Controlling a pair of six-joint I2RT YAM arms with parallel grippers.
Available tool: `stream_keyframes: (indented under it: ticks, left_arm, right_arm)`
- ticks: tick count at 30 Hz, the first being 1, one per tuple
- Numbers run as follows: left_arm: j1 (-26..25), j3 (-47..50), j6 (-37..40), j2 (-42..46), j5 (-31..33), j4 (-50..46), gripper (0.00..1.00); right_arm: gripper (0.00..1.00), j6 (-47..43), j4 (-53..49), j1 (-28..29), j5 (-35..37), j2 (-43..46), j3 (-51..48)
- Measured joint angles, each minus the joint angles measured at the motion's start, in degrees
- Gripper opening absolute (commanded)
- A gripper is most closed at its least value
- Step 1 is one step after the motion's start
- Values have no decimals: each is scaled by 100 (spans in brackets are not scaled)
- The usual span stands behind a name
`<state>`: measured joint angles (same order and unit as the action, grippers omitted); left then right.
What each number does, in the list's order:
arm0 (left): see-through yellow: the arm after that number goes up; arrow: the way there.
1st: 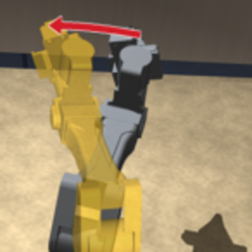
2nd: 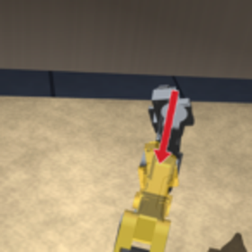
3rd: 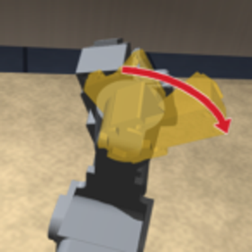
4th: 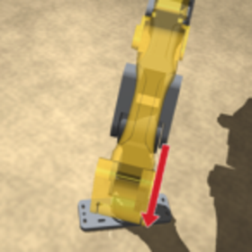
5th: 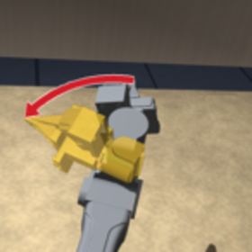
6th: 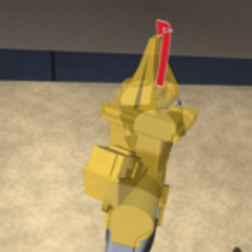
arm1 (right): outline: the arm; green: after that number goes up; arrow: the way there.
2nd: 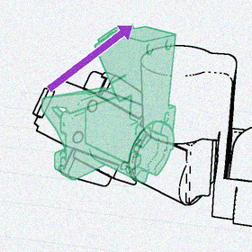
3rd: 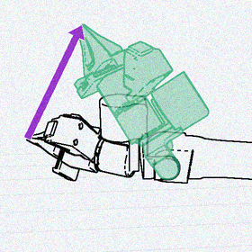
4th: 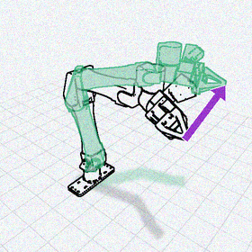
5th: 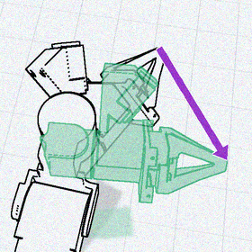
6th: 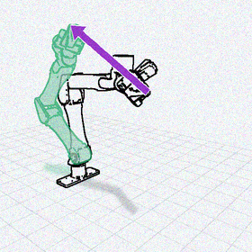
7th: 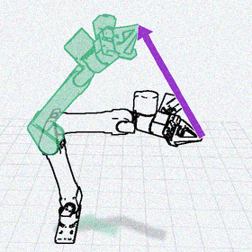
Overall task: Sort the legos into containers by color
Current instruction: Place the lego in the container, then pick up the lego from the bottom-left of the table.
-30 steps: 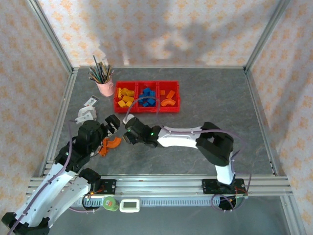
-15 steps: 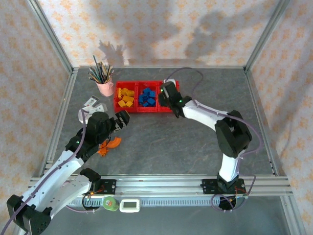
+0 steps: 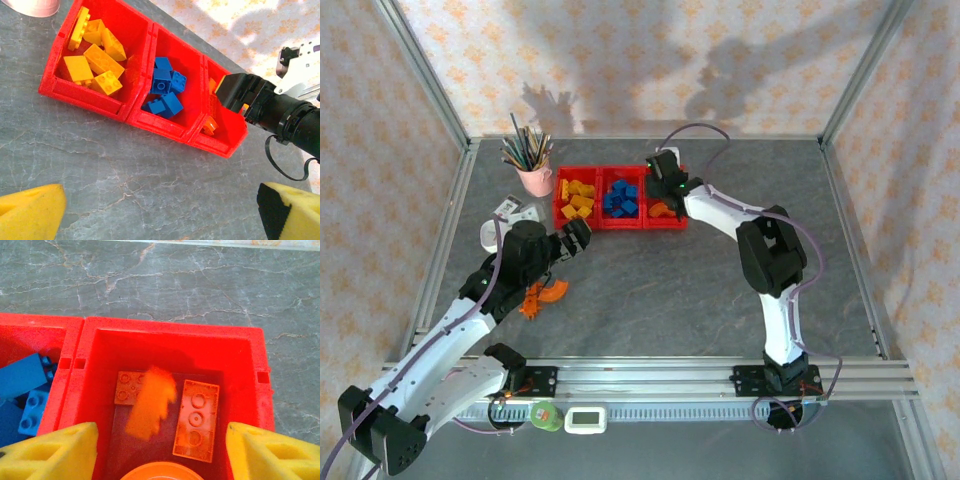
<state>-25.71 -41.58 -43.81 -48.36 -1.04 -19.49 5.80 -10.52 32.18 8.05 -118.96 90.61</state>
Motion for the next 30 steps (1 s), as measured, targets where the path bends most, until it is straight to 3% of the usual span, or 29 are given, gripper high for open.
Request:
stream_keyframes:
  ticks: [6,17,30]
  left_arm:
    - [0,-7,-7,223,118,-81,99]
    - [0,-7,-120,992,632,-734,99]
    - [0,-114,-485,1818,1209,-1755,99]
  right_arm:
    - [73,-52,-52,262,55,422,-369]
    - [60,929,-476,1860,-162,992,-603]
    - [57,2452,-883,3322,-531,-96,-116]
